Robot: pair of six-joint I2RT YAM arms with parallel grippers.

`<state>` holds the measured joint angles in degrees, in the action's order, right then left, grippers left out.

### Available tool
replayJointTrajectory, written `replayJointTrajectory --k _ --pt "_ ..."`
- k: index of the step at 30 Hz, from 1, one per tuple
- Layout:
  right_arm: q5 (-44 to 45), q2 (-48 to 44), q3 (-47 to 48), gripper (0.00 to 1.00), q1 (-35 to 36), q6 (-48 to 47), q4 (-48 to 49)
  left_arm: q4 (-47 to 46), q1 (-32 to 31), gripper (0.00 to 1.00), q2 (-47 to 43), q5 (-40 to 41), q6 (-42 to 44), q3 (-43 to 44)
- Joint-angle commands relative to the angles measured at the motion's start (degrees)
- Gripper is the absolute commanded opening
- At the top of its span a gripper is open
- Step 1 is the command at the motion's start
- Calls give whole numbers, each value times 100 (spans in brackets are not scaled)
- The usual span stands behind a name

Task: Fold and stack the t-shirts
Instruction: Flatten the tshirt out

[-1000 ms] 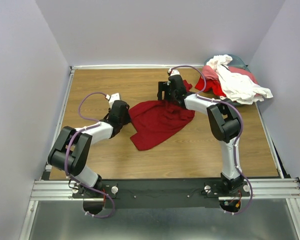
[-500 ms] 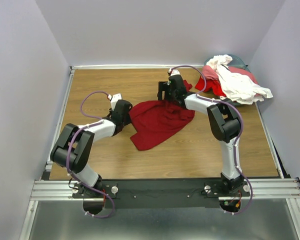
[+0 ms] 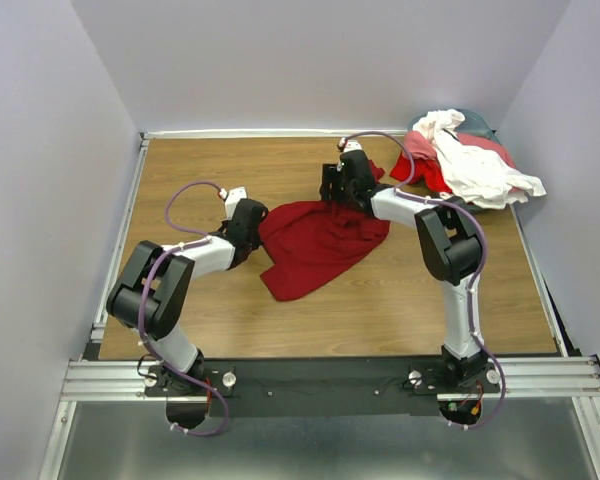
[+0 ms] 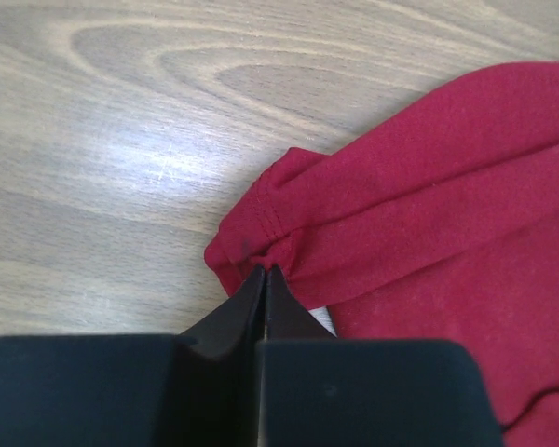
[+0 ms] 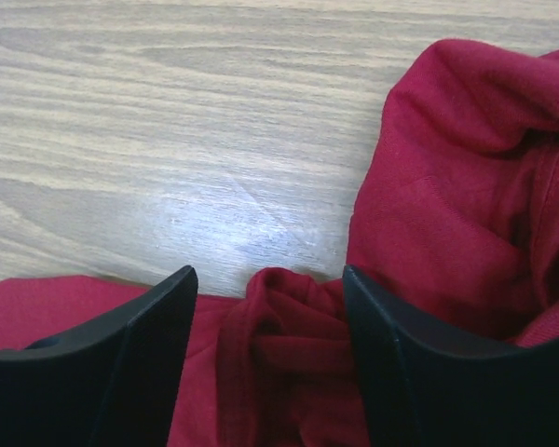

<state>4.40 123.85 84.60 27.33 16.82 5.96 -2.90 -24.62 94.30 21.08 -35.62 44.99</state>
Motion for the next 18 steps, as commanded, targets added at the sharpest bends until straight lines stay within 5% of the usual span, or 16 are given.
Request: replayJointTrajectory --k 1,5,6,9,18 --pt "-255 -19 -84 67 -61 -65 20 -27 -34 0 -61 107 37 80" --pt "-405 7 -40 45 -70 -82 11 -193 -34 0 -236 72 256 124" --pt "-405 -1 -31 29 -79 -100 2 -229 -34 0 -385 98 300 150" --pt "-405 -133 -49 4 -105 -100 2 -352 -34 0 -640 203 729 412" --pt "437 -1853 -601 1 -176 -697 -235 -440 19 0 -1440 1161 1742 1406"
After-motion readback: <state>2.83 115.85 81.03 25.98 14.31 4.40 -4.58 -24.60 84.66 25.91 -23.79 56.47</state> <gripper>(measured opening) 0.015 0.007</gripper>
